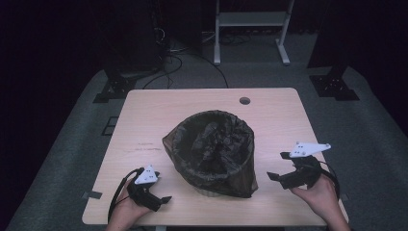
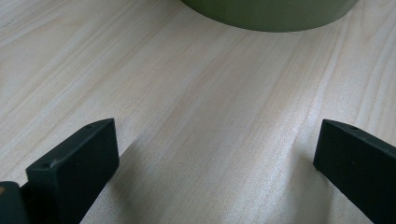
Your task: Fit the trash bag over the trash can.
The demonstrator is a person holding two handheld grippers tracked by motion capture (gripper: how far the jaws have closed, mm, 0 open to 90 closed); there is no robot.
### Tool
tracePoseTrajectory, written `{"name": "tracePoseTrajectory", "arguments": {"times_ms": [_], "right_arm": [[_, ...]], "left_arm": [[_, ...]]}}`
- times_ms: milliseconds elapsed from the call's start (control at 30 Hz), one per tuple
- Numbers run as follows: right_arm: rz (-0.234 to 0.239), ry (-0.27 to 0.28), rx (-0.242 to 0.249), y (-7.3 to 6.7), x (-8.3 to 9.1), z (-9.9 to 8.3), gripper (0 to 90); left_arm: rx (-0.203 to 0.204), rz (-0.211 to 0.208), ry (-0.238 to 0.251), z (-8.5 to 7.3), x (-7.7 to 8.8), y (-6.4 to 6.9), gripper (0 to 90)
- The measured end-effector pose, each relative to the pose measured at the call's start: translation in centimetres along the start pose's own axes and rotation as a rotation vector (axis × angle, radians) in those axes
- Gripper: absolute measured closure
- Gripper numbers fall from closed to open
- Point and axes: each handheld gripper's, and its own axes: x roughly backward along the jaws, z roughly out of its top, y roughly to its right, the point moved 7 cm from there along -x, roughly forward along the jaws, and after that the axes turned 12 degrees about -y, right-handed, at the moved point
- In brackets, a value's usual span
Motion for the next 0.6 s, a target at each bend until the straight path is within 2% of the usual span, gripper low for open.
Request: {"name": "tracePoseTrajectory", "arguments": {"times_ms": [167, 333, 500, 600], "right_arm": [[-0.028, -0.034, 0.003, 0.2, -1.8, -1.7, 10.2], [-0.031, -0.054, 0.011, 0.0, -3.5, -3.1, 10.2], [-0.032, -0.072, 0.039, -0.5, -4.7, -4.0, 10.2], [-0.021, -0.057, 0.059, -1.2, -5.2, -4.1, 10.2]], "left_arm": [[0.0, 0.0, 0.0, 0.0, 0.0, 0.0, 0.0], [0.001, 0.0, 0.001, 0.0, 0.0, 0.0, 0.0], [0.0, 0.0, 0.0, 0.0, 0.0, 0.0, 0.0], [0.0, 0.0, 0.0, 0.0, 0.0, 0.0, 0.0]]}}
